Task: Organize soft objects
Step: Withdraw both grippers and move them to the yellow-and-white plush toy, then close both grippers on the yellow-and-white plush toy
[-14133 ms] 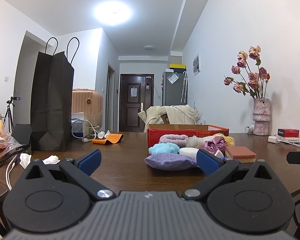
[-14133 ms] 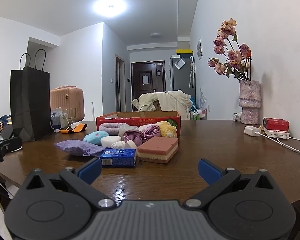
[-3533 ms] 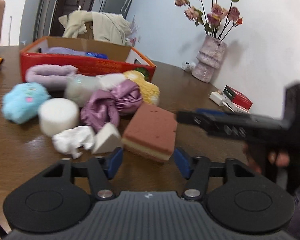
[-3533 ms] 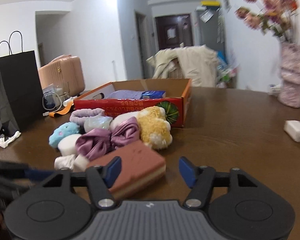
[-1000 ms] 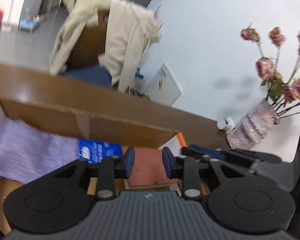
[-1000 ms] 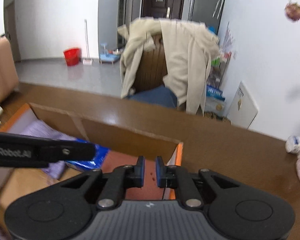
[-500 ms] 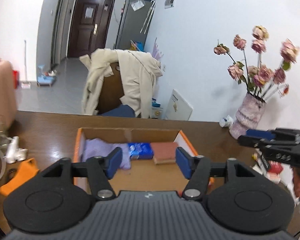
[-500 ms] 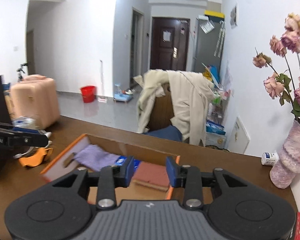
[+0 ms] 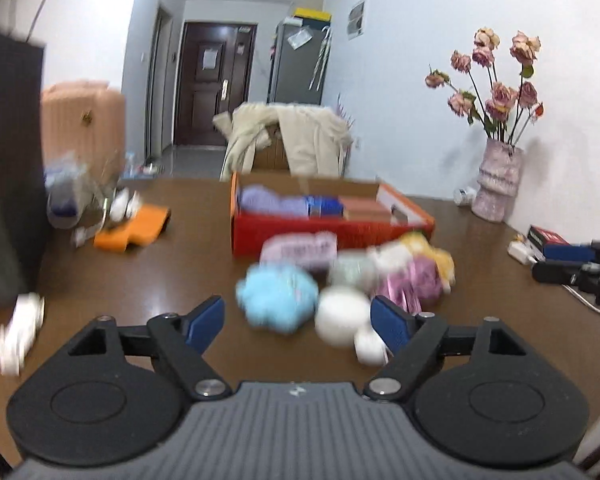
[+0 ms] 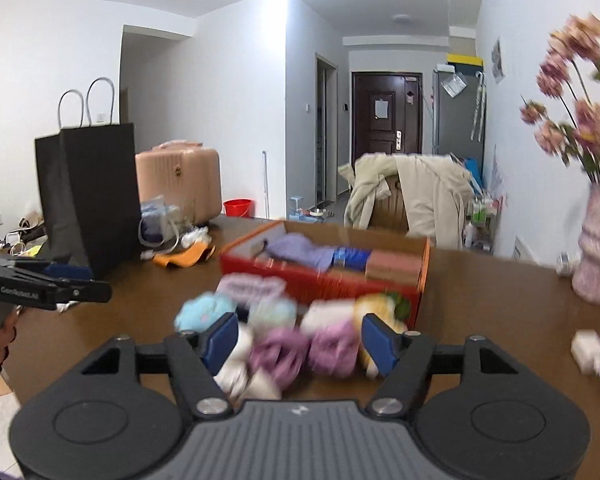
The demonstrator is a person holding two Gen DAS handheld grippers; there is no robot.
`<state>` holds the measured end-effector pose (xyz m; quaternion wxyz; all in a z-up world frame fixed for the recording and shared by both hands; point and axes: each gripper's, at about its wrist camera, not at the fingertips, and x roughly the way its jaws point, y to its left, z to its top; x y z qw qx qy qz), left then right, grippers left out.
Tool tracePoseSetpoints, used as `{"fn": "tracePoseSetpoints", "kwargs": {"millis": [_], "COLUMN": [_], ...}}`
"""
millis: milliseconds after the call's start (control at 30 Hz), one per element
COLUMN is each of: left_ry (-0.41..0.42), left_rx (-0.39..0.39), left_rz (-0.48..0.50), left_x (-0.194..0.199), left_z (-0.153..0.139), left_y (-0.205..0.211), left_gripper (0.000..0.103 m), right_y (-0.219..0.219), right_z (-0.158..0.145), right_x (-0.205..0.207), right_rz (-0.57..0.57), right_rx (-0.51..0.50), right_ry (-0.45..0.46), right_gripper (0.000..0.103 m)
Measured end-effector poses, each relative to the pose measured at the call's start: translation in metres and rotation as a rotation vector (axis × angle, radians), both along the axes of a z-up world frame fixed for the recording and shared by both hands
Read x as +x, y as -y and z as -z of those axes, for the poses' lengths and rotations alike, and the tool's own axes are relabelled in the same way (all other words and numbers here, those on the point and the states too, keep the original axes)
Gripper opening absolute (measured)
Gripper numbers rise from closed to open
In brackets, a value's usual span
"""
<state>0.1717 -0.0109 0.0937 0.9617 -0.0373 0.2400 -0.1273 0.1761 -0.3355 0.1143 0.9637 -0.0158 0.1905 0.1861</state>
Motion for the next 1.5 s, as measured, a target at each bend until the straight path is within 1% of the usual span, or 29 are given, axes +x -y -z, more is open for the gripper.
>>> {"fn": "tracePoseSetpoints", "kwargs": {"millis": [100,167,233,367,467,500,533,567,633,667,700,733,800,867,933,967,1000,1033,1067,1133,1233,1267,1333,1367,1433,1500], "left_ry": [-0.01,0.005,0.017,0.009,-0.003,0.012,0.024,0.031,0.034,0.018,0.001,-0.016,-0.061,-0.124,-0.209,-0.232,-0.25,-0.264,-0.278,-0.303,-0.323,-0.339,-0.364,-0.377,-0.359,-0.345], "left_rx": [-0.027,-0.004,0.022,0.007,0.008,0.014,0.022,0.036,0.045,0.048,0.049,0.054,0.093,0.097,0.069,0.057,0.044,0.032,0.017,-0.035,-0.124,-0.136,-0.168,-0.176,-0.174,-0.16], "left_rz": [0.016,0.042,0.083,0.113,0.147,0.171,0.186,0.196,0.221,0.23,0.243,0.253,0.238,0.218,0.213,0.218,0.231,0.244,0.254,0.268,0.296,0.298,0.318,0.331,0.347,0.366], "left_x": [-0.025,-0.03,-0.027,-0.01,0.015,0.028,0.04,0.054,0.086,0.105,0.121,0.138,0.17,0.194,0.216,0.222,0.229,0.233,0.238,0.249,0.264,0.269,0.273,0.274,0.268,0.263], "left_z": [0.012,0.013,0.012,0.013,0.009,0.006,0.003,0.001,-0.004,-0.005,-0.005,-0.002,0.008,0.021,0.037,0.042,0.047,0.051,0.055,0.061,0.065,0.068,0.072,0.074,0.075,0.077], "left_y": [-0.003,0.008,0.021,0.043,0.065,0.075,0.084,0.095,0.116,0.126,0.134,0.143,0.159,0.166,0.168,0.166,0.166,0.166,0.164,0.162,0.161,0.164,0.172,0.177,0.182,0.185], "left_gripper": [0.083,0.085,0.085,0.085,0.083,0.08,0.072,0.067,0.045,0.042,0.041,0.041,0.041,0.043,0.045,0.045,0.046,0.049,0.051,0.051,0.051,0.051,0.057,0.058,0.064,0.065], "right_y": [0.001,0.004,0.005,0.013,0.019,0.022,0.024,0.027,0.033,0.036,0.041,0.043,0.05,0.055,0.057,0.058,0.058,0.058,0.057,0.057,0.058,0.06,0.063,0.067,0.075,0.08], "right_z": [0.029,0.044,0.053,0.058,0.058,0.058,0.058,0.057,0.054,0.052,0.05,0.048,0.047,0.047,0.049,0.052,0.055,0.058,0.063,0.072,0.084,0.087,0.09,0.092,0.096,0.099], "right_x": [-0.026,-0.035,-0.035,-0.026,-0.005,0.004,0.013,0.023,0.044,0.055,0.066,0.076,0.098,0.121,0.144,0.155,0.164,0.175,0.185,0.2,0.206,0.202,0.191,0.186,0.179,0.175], "right_rz": [0.033,0.041,0.051,0.075,0.09,0.093,0.095,0.099,0.118,0.123,0.129,0.134,0.135,0.132,0.12,0.107,0.1,0.091,0.082,0.069,0.077,0.091,0.118,0.14,0.17,0.177], "right_rx": [0.036,0.071,0.074,0.09,0.099,0.098,0.094,0.09,0.083,0.085,0.091,0.096,0.103,0.107,0.107,0.107,0.111,0.115,0.121,0.144,0.177,0.181,0.192,0.202,0.227,0.251], "right_ry": [-0.045,-0.082,-0.1,-0.104,-0.112,-0.12,-0.128,-0.133,-0.136,-0.136,-0.135,-0.137,-0.144,-0.16,-0.179,-0.189,-0.199,-0.214,-0.23,-0.261,-0.301,-0.3,-0.298,-0.297,-0.312,-0.315], "right_gripper": [0.072,0.072,0.072,0.072,0.071,0.071,0.07,0.067,0.062,0.06,0.059,0.059,0.056,0.054,0.054,0.054,0.054,0.054,0.054,0.053,0.049,0.047,0.047,0.047,0.046,0.046]}}
